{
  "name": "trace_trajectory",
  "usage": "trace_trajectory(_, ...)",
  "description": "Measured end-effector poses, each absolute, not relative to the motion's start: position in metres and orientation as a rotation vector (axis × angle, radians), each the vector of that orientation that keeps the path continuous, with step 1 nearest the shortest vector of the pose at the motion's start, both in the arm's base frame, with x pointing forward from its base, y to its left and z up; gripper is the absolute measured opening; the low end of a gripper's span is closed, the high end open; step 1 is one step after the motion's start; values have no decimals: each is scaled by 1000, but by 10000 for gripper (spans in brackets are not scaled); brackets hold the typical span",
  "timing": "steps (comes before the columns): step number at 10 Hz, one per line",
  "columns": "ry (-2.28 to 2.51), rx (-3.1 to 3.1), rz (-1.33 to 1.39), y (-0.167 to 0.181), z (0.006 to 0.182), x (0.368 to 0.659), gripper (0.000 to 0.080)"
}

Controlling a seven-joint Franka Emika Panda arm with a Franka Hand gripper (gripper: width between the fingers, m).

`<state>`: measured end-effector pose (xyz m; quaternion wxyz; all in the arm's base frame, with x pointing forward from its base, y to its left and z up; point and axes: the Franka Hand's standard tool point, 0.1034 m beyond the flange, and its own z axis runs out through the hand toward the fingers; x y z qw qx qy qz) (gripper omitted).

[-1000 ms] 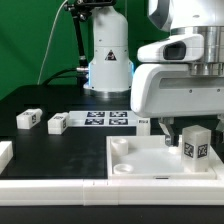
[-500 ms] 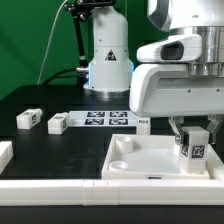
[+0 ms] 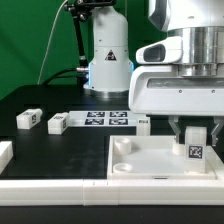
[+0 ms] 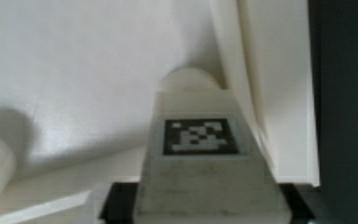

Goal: Assemble one leg

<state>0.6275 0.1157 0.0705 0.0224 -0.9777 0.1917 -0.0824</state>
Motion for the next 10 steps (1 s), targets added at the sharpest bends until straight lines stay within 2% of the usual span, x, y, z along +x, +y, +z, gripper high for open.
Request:
trace_trajectory(4,1252,-2776,-203,117,70,627,291)
trace_trajectory(9,1286,-2761,-203,115,70,628,292)
trace_trajectory(10,1244,-2782,-205,115,70,628,476)
